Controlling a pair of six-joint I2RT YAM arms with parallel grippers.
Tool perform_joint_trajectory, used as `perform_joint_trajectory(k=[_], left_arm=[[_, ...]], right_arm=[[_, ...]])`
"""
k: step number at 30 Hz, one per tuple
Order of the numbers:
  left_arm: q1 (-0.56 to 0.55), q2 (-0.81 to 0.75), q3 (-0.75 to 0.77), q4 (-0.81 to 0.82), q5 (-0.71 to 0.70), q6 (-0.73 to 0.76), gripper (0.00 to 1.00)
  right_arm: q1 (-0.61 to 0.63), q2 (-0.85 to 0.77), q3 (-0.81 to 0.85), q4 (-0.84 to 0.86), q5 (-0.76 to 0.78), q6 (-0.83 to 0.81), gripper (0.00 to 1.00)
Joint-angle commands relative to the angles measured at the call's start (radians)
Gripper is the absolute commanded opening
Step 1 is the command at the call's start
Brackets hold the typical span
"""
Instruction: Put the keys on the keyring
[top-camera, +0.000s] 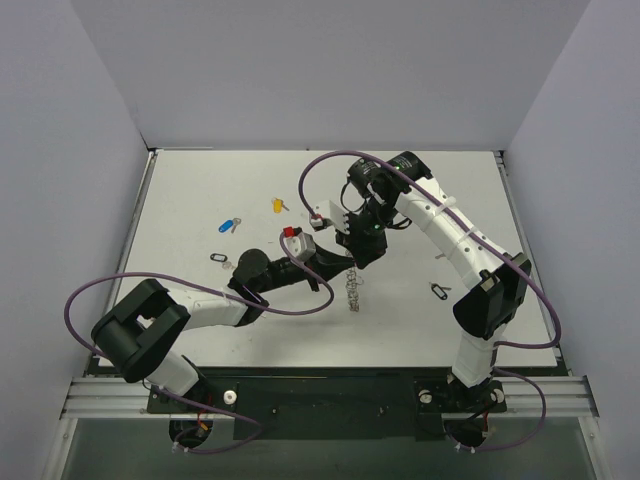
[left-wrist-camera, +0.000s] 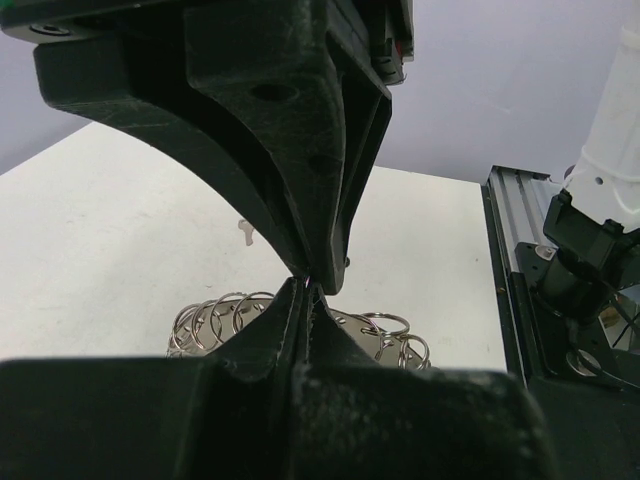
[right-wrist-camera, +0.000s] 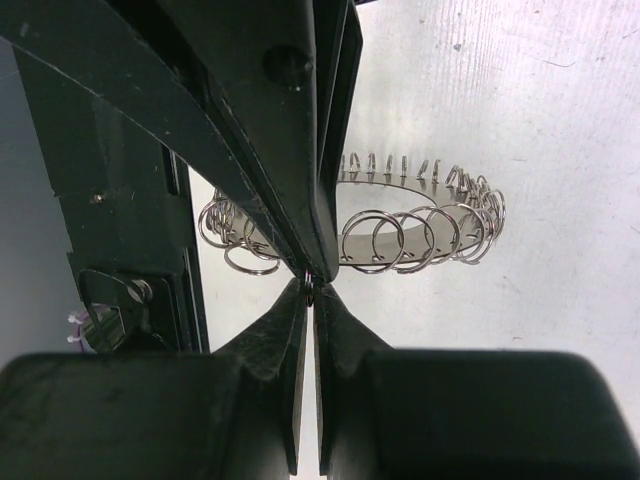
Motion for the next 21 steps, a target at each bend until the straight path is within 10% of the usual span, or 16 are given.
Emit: perform_joint_trajectory(k=[1,11,21], left_arm=[[-0.005,-0.016,0.014,0.092,0.009,-0.014,0.0],[0.035,-0.086,-0.124,0.429,-0.112,-0.184,0.0],[0.035,-0.129,-0.081,0.431,-0.105,-0.243,0.0]], right_arm=[[-0.001,-0.01,0.025,-0.139,-0.056,-0.01,0.0],[-0.244,-0.139,-0.074,-0.098,-0.444,-0.247,0.54],[-0.223,-0.101,-0.118,0.051,-0.561,-0.281,0.56]])
